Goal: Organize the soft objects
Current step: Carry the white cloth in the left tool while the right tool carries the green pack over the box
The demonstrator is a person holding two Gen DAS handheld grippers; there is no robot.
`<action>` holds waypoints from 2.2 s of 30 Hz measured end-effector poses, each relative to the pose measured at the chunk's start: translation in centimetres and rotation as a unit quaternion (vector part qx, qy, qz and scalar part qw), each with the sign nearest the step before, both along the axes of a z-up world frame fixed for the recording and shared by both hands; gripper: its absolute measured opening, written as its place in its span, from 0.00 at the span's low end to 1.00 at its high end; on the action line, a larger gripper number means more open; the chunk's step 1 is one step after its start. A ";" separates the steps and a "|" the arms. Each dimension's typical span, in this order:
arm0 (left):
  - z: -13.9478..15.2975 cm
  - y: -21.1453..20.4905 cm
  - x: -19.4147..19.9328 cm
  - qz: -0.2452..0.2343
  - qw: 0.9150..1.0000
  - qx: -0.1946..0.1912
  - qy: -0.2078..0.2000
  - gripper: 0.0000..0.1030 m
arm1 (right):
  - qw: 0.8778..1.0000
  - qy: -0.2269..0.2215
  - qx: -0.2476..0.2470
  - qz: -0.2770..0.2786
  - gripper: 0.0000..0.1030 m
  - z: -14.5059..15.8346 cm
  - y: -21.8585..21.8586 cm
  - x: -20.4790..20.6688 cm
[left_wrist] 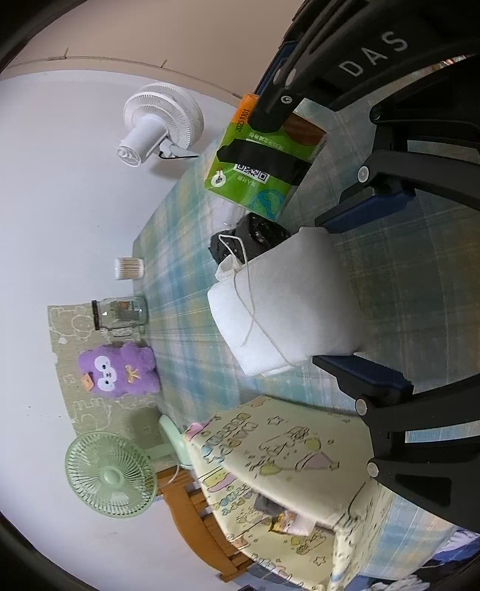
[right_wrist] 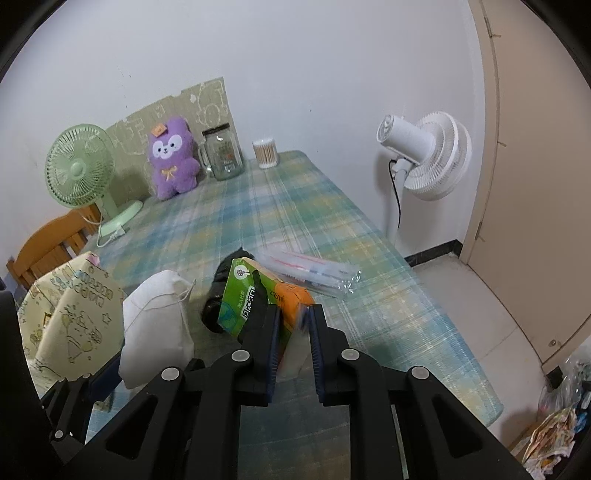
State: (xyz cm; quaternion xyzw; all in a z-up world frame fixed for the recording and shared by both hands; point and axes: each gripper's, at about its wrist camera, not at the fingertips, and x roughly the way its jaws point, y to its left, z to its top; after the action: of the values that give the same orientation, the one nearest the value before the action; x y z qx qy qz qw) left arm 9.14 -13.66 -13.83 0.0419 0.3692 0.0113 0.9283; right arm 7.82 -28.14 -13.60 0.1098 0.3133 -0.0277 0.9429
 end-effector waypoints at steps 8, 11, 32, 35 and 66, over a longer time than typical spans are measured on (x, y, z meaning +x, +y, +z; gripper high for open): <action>2.9 0.5 -1.1 -0.005 1.000 -0.006 -0.030 0.65 | 0.999 -0.031 -0.008 0.000 0.18 2.8 0.8 -1.6; 4.0 0.8 -1.5 -0.007 0.999 -0.010 -0.041 0.65 | 0.999 -0.043 -0.010 0.001 0.18 3.8 1.1 -2.2; 9.6 3.9 -3.5 -0.031 0.995 -0.035 -0.092 0.65 | 0.995 -0.095 -0.034 0.010 0.18 9.3 4.5 -4.5; 10.1 4.6 -3.5 -0.032 0.994 -0.037 -0.097 0.65 | 0.994 -0.099 -0.035 0.016 0.18 9.9 5.3 -4.4; 10.7 13.5 -3.1 -0.011 0.993 -0.046 -0.109 0.65 | 0.989 -0.097 -0.033 0.105 0.18 10.7 15.1 -1.2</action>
State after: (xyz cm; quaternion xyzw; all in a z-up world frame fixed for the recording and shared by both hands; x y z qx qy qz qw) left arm 6.04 -0.19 -3.14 0.0015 0.2652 -0.0110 0.9641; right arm 6.61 -13.04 -2.88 0.0472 0.2288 0.0723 0.9696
